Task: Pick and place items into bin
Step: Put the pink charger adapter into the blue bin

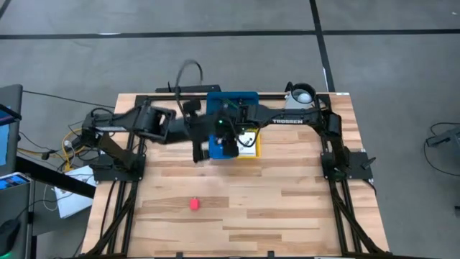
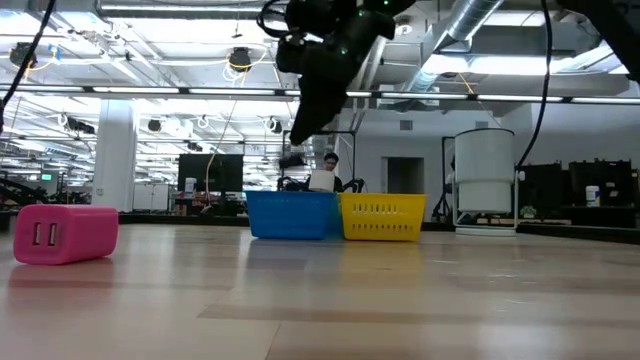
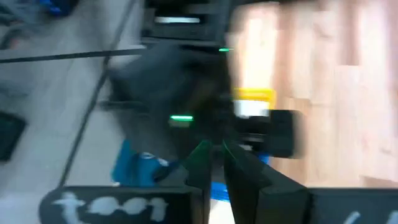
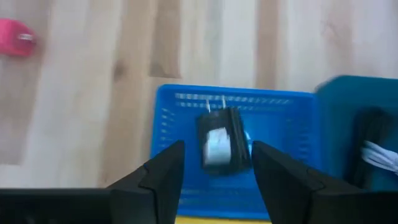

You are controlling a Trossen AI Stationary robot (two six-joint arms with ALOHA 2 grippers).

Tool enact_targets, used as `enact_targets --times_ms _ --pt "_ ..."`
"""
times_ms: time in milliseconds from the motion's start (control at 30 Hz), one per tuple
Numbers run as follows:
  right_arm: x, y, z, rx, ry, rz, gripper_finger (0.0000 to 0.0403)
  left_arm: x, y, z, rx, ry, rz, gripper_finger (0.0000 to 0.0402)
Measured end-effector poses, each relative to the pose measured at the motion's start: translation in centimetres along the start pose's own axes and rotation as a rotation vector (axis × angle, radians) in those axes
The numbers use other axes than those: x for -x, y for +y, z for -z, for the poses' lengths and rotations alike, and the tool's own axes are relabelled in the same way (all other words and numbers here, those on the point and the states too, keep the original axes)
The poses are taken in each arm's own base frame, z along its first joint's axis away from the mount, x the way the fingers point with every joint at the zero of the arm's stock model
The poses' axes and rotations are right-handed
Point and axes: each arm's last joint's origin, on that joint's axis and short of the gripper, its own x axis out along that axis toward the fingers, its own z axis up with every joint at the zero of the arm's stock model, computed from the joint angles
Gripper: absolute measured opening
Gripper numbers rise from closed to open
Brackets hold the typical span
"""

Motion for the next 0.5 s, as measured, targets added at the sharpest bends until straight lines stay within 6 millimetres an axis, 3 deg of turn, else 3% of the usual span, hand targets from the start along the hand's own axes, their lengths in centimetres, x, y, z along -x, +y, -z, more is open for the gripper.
enact_targets --times_ms 267,500 --pt "0.1 -1.5 0.5 -0.039 0.003 0.015 0.0157 0.1 0.0 0.3 -0.013 0.025 -0.017 0.0028" --pt "0.1 -0.4 1.2 -0.034 0.101 -0.022 0.0145 0.2 0.0 1.1 -0.037 0.104 -0.022 0.0028"
